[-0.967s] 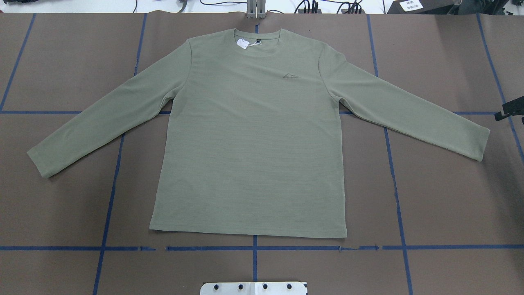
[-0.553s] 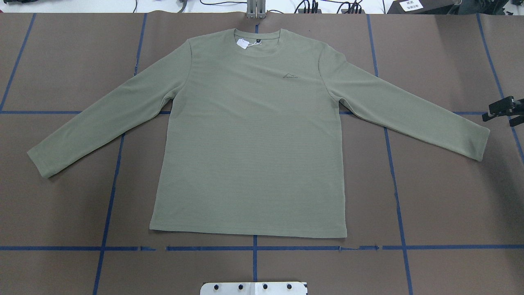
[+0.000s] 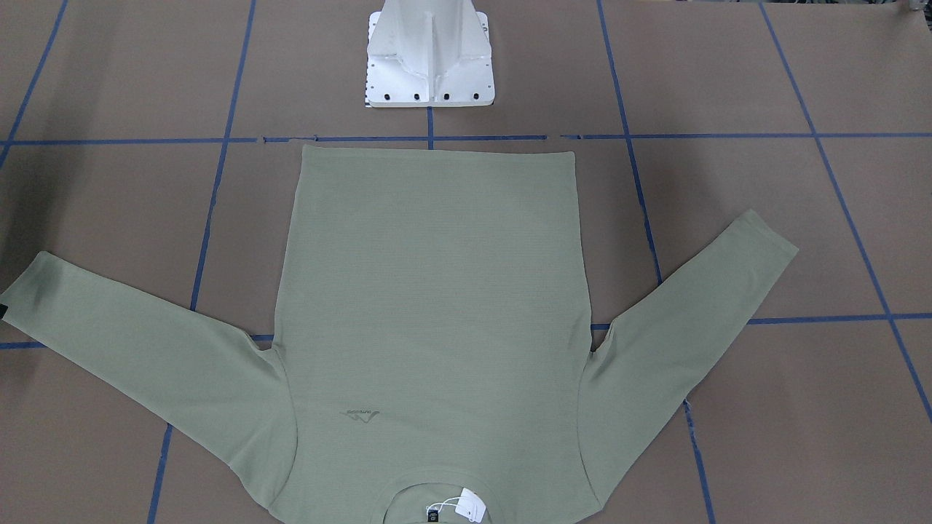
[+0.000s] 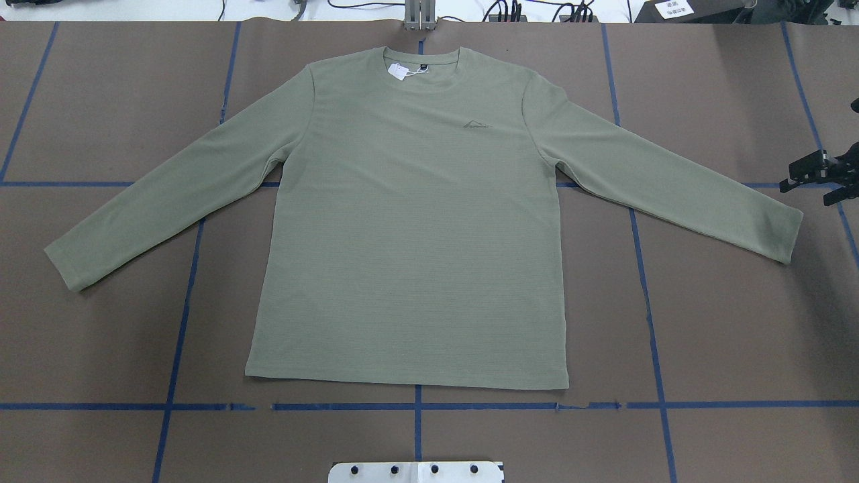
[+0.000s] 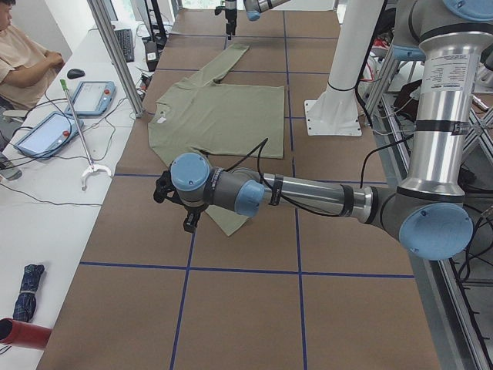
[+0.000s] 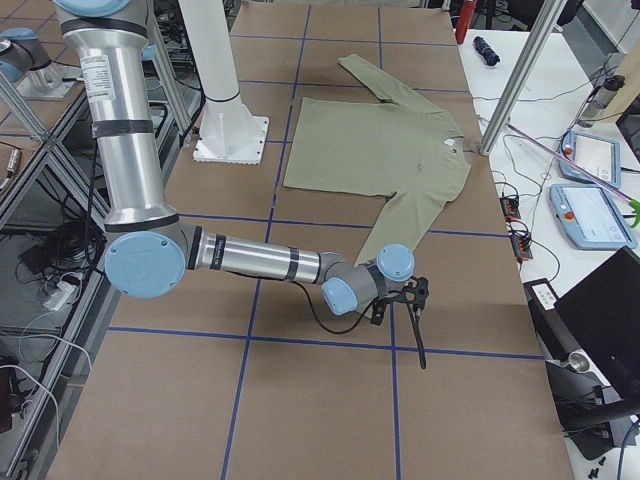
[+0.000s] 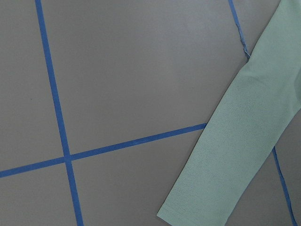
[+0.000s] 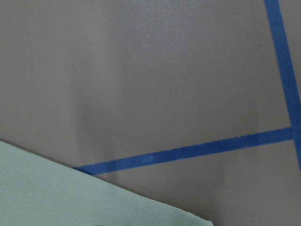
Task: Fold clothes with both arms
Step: 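Move the right gripper toward the cuff of the sleeve nearest it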
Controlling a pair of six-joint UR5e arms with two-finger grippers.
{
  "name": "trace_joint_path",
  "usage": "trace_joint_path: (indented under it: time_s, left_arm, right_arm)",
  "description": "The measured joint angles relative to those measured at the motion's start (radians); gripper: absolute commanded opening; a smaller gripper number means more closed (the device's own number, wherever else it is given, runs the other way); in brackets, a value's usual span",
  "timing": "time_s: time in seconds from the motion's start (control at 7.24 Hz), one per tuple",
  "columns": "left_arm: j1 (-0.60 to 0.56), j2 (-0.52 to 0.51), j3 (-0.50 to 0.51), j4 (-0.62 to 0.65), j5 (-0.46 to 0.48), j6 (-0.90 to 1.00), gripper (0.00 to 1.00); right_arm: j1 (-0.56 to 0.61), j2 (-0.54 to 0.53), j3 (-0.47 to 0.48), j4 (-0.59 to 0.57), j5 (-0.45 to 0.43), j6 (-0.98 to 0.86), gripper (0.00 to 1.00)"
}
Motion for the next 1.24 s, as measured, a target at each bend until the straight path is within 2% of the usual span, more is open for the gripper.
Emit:
trace_joint_path:
  time_s: [0.41, 0.69, 0.83, 1.24]
  left_arm:
    - [-0.001, 0.001, 0.001, 0.000, 0.000, 0.002, 1.00]
    - [-0.001, 0.001, 0.001, 0.000, 0.000, 0.002, 1.00]
    - [-0.001, 0.001, 0.001, 0.000, 0.000, 0.002, 1.00]
    - [-0.001, 0.001, 0.000, 0.000, 0.000, 0.001, 1.00]
  right_arm:
    - [-0.014, 0.002, -0.021, 0.000, 0.000, 0.001, 0.78]
    - [-0.031, 0.002, -0.023, -0.001, 0.001, 0.002, 0.76]
    - [-0.034, 0.001, -0.023, -0.001, 0.002, 0.002, 0.72]
    - [-0.036, -0.001, -0.029, -0.002, 0.003, 0.002, 0.71]
